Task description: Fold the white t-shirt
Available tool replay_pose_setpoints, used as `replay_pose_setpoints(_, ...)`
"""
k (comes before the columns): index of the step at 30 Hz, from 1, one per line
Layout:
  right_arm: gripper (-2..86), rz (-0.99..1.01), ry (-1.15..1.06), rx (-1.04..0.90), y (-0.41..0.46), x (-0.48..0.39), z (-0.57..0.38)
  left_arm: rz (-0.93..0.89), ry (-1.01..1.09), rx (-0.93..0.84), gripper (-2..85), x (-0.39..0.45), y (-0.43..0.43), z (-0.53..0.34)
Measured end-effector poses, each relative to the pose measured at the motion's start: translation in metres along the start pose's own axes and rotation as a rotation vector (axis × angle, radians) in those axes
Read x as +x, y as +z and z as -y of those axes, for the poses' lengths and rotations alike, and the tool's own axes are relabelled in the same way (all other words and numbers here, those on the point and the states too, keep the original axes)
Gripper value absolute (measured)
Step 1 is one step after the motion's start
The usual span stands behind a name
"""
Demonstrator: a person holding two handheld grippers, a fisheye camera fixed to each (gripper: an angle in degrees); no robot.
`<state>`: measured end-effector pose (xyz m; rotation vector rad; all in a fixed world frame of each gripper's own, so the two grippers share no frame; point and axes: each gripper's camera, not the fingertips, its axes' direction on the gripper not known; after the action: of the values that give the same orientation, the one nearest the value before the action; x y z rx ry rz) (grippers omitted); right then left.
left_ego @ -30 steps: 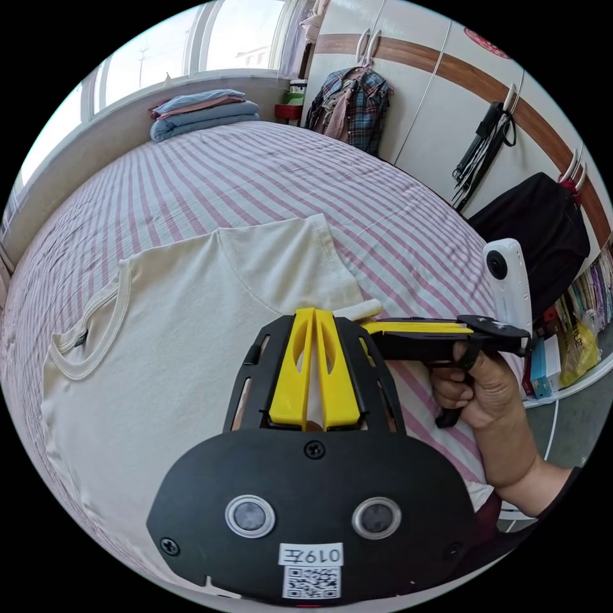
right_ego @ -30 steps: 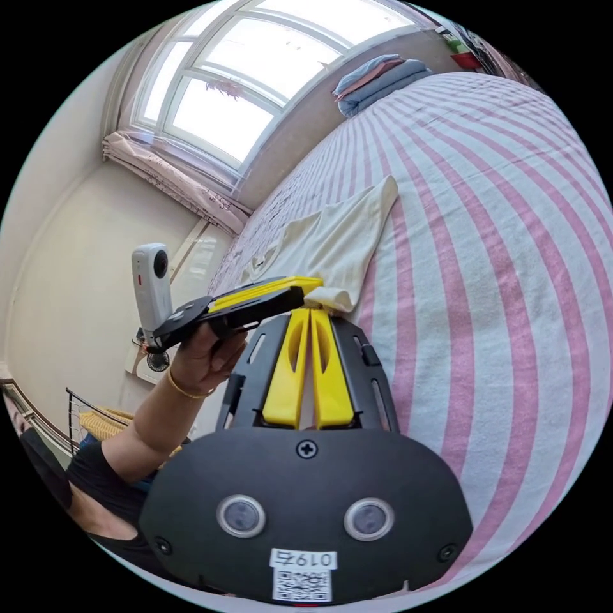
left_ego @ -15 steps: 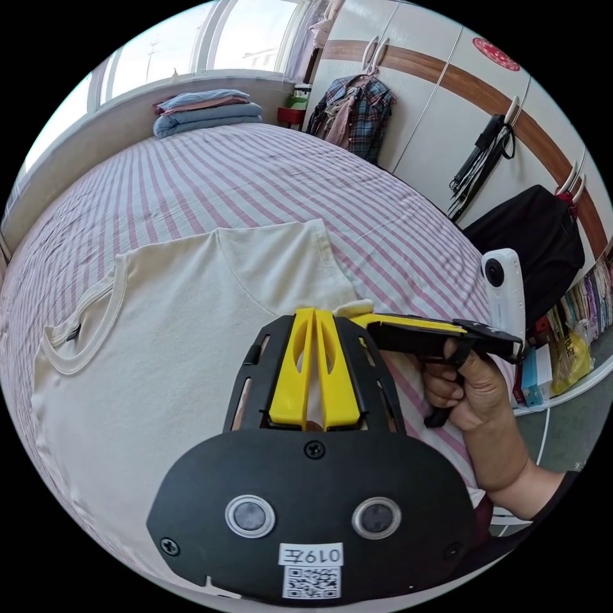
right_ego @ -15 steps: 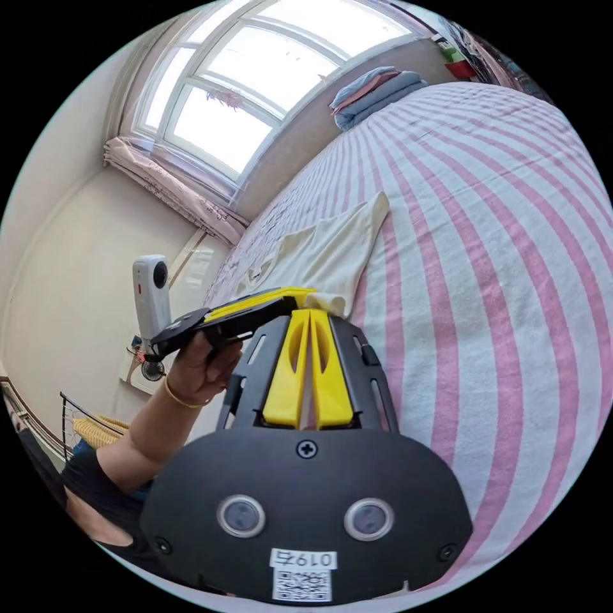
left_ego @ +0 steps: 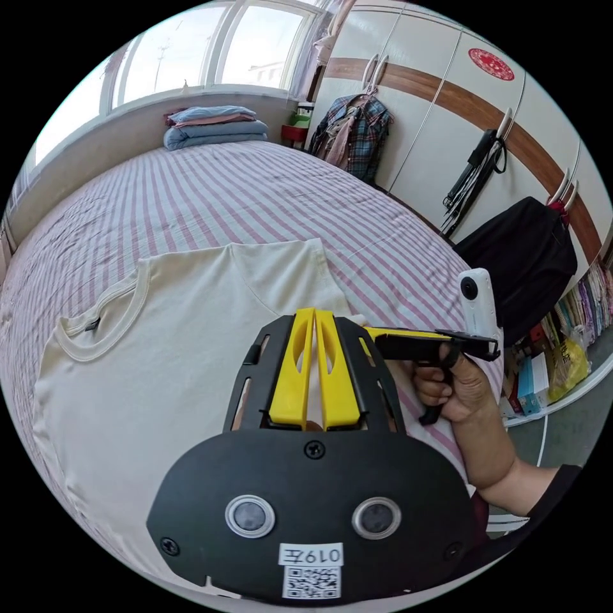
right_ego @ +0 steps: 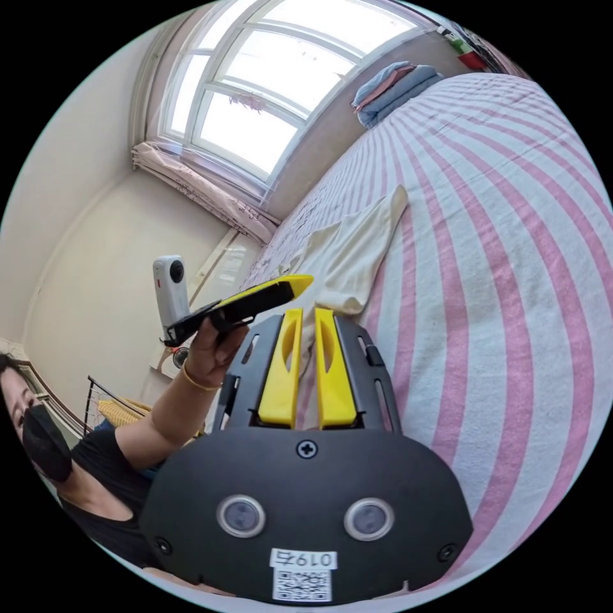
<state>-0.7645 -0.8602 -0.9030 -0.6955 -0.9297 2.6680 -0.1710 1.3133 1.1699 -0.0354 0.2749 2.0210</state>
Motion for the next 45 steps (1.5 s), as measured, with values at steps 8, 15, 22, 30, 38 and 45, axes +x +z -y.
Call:
replay_pose_setpoints(8, 3.9, 0.116, -0.113, -0.066, -0.056, -0.057, 0.0, -0.066, 0.002, 0.1, 0.8, 0.011, -0.168, -0.167)
replay_pose_setpoints(15, 5.7, -0.102, -0.229, -0.277, -0.117, -0.169, -0.064, -0.01, -0.067, 0.048, 0.8, 0.003, -0.273, -0.327)
replay_pose_setpoints(22, 7.8, -0.227, -0.09, -0.382, -0.164, -0.219, -0.164, 0.056, -0.253, 0.124, 0.7, -0.018, -0.388, -0.454)
replay_pose_setpoints(30, 7.6, -0.409, -0.061, -0.263, -0.211, -0.296, -0.209, 0.075, -0.337, 0.187, 0.8, -0.025, -0.478, -0.554)
replay_pose_setpoints(38, 0.5, -0.639, -0.253, -0.223, -0.219, -0.401, -0.247, 0.313, -0.57, 0.23, 0.9, -0.069, -0.556, -0.654)
replay_pose_setpoints(45, 2.1, -0.691, -0.246, -0.217, -0.227, -0.44, -0.262, 0.243, -0.759, 0.254, 1.0, -0.117, -0.596, -0.734)
